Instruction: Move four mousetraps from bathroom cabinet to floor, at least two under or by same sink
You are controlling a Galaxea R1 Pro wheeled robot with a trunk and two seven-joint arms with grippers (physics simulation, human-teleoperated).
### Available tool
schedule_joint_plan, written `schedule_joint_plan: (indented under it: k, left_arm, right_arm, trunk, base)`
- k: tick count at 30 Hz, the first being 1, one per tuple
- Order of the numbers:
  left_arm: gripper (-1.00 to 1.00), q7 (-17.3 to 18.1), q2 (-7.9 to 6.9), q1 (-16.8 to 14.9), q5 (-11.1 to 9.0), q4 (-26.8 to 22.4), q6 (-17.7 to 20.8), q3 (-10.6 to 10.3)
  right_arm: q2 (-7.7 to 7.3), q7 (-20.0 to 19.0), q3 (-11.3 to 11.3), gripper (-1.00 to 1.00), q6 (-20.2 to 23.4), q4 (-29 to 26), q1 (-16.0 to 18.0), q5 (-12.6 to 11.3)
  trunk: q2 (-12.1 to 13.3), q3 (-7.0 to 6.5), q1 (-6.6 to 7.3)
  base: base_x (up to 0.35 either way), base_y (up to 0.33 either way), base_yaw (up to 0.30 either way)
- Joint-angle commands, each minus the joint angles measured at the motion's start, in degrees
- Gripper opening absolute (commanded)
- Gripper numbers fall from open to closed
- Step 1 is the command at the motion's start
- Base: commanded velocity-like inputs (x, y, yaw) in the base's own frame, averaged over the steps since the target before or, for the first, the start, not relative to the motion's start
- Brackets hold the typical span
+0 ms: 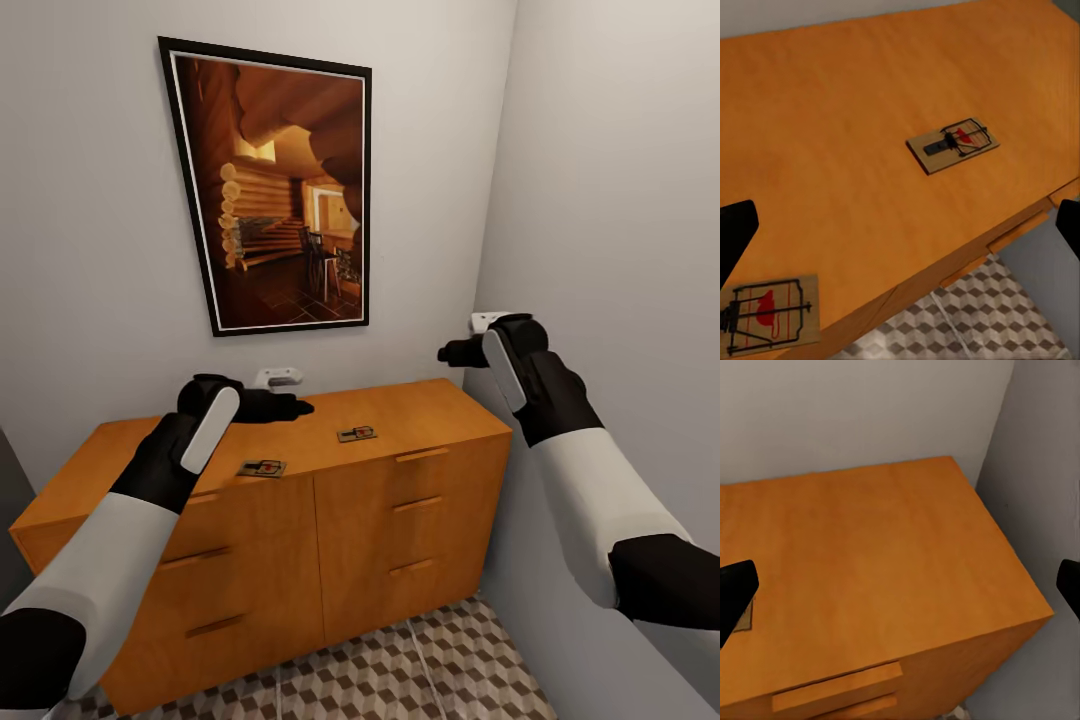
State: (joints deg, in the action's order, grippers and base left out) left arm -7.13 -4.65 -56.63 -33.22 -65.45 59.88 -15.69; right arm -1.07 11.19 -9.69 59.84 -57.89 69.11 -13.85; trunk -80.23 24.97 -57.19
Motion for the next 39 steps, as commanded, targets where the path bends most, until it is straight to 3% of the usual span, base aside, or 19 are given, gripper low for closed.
schedule_joint_plan:
  k: [1, 16, 20, 30, 39]
  left_arm:
    - [1.0, -0.6, -0.2, -0.06, -0.88, -0.05, 0.12, -0.27]
    - [1.0, -0.61, -2.76, -0.06, -1.42, -0.25, 0.12, -0.88]
    - [1.0, -0.61, -3.13, -0.06, -1.37, -0.27, 0.12, -0.9]
    - [1.0, -0.69, -3.76, -0.06, -0.43, -0.58, 0.12, -0.93]
    - [1.0, -0.69, -3.9, -0.06, 2.2, -1.36, 0.12, -0.99]
  right_arm:
    - [-0.09, 0.58, -0.37, 1.0, 0.16, -0.04, 0.06, -0.6]
    - [0.37, 0.57, -1.23, 1.0, 0.16, 1.06, -0.09, -0.9]
    - [1.3, 0.52, -1.78, 1.0, 0.16, 1.17, -0.67, -0.99]
    - [6.38, 0.21, -4.54, 1.0, 0.16, 4.02, -2.71, -1.39]
    - [6.93, 0.15, -4.83, 1.0, 0.16, 6.78, -2.97, -1.35]
  trunk:
    - [-0.04, 0.07, 0.0]
    - [-0.04, 0.07, 0.0]
    - [-0.04, 0.07, 0.0]
    - [-0.04, 0.07, 0.0]
    - [-0.04, 0.07, 0.0]
  base:
    - [0.0, 0.0, 0.0]
    - [0.0, 0.0, 0.0]
    - [0.0, 0.0, 0.0]
    - [0.0, 0.0, 0.0]
    - [0.0, 0.0, 0.0]
